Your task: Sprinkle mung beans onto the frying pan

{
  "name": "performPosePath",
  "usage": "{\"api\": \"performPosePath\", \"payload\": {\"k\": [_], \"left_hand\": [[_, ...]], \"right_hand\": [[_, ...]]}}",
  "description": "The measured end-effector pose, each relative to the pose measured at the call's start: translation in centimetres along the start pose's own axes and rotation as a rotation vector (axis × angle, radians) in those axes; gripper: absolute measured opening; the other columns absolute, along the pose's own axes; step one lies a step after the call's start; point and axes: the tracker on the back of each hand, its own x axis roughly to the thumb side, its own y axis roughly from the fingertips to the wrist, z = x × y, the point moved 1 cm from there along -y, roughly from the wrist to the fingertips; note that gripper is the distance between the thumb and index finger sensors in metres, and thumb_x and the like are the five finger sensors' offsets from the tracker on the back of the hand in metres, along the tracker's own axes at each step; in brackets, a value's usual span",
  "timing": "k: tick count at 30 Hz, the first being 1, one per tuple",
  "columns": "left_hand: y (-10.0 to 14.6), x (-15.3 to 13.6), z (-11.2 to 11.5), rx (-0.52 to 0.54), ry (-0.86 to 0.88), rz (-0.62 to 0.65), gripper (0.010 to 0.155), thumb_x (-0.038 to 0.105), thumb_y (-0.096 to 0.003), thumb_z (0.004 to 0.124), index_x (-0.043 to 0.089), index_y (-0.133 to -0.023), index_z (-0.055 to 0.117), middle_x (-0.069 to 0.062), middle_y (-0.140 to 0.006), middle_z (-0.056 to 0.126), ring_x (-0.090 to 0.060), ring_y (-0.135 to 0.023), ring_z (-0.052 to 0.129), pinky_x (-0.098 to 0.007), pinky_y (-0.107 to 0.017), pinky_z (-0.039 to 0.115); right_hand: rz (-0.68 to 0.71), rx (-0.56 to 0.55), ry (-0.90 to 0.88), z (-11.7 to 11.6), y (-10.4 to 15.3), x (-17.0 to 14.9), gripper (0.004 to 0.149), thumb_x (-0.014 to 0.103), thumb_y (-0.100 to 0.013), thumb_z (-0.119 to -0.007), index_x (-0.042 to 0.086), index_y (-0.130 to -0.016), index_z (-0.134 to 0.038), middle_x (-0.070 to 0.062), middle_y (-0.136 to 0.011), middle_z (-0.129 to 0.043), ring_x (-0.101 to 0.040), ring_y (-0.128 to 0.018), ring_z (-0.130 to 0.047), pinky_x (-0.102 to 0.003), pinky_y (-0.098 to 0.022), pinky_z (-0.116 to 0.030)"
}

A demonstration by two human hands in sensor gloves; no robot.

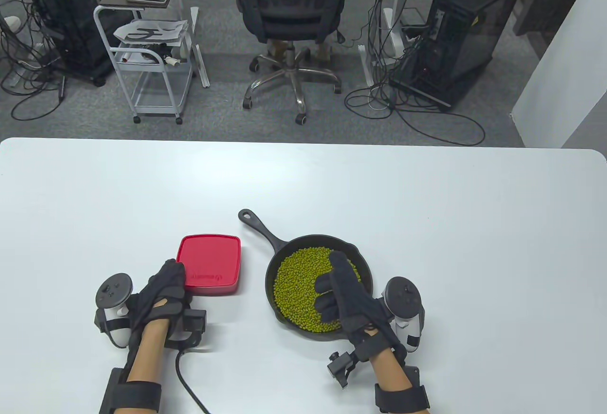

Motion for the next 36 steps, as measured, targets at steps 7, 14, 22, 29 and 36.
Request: {"api": "performPosePath", "payload": {"k": [7, 14, 22, 29, 36], "left_hand": [[3.8, 4.5, -2.0, 0.096, -0.275, 0.109, 0.08, 0.066, -0.0535, 0.064, 0.016, -0.113, 0.047, -0.022, -0.11, 0.039, -0.042, -0.065, 0.08, -0.044, -0.032, 0.083], [8.8, 9.9, 1.9, -0.119, -0.171, 0.495, 0.078, 0.064, -0.0541, 0.065, 0.017, -0.114, 0.049, -0.022, -0.113, 0.039, -0.05, -0.097, 0.054, -0.061, -0.061, 0.065], [10.3, 11.4, 7.4, -0.204, -0.383, 0.734, 0.077, 0.066, -0.0525, 0.068, 0.023, -0.114, 0.052, -0.013, -0.119, 0.041, -0.043, -0.107, 0.044, -0.063, -0.073, 0.052], [9.2, 9.1, 9.0, -0.129, -0.659, 0.802, 0.085, 0.071, -0.0475, 0.077, 0.031, -0.116, 0.045, -0.001, -0.124, 0.035, -0.03, -0.116, 0.023, -0.063, -0.08, 0.025], [8.6, 7.5, 9.6, -0.075, -0.928, 0.777, 0.104, 0.092, -0.0387, 0.065, 0.04, -0.119, 0.022, 0.008, -0.126, 0.004, -0.022, -0.114, -0.004, -0.064, -0.075, 0.004]], "right_hand": [[-0.006, 0.0, -0.009, 0.1, 0.0, 0.1, 0.078, 0.065, -0.059, -0.049, 0.015, -0.115, -0.026, -0.021, -0.103, -0.065, -0.051, -0.072, -0.079, -0.043, -0.046, -0.08], [0.022, -0.027, -0.009, 0.8, 0.3, 0.7, 0.078, 0.064, -0.059, -0.049, 0.016, -0.115, -0.026, -0.021, -0.103, -0.065, -0.052, -0.072, -0.078, -0.044, -0.047, -0.08], [0.157, -0.168, 0.188, 2.3, 1.2, 2.6, 0.077, 0.064, -0.059, -0.05, 0.017, -0.116, -0.027, -0.024, -0.111, -0.052, -0.055, -0.084, -0.068, -0.052, -0.056, -0.074], [0.341, -0.283, 0.65, 1.8, 2.0, 3.9, 0.077, 0.064, -0.059, -0.056, 0.021, -0.117, -0.028, -0.026, -0.12, -0.028, -0.058, -0.102, -0.034, -0.068, -0.069, -0.048], [0.368, -0.262, 1.141, -1.0, 2.0, 3.6, 0.091, 0.076, -0.054, -0.059, 0.027, -0.118, -0.015, -0.023, -0.122, -0.001, -0.054, -0.105, -0.001, -0.077, -0.067, -0.018]]}}
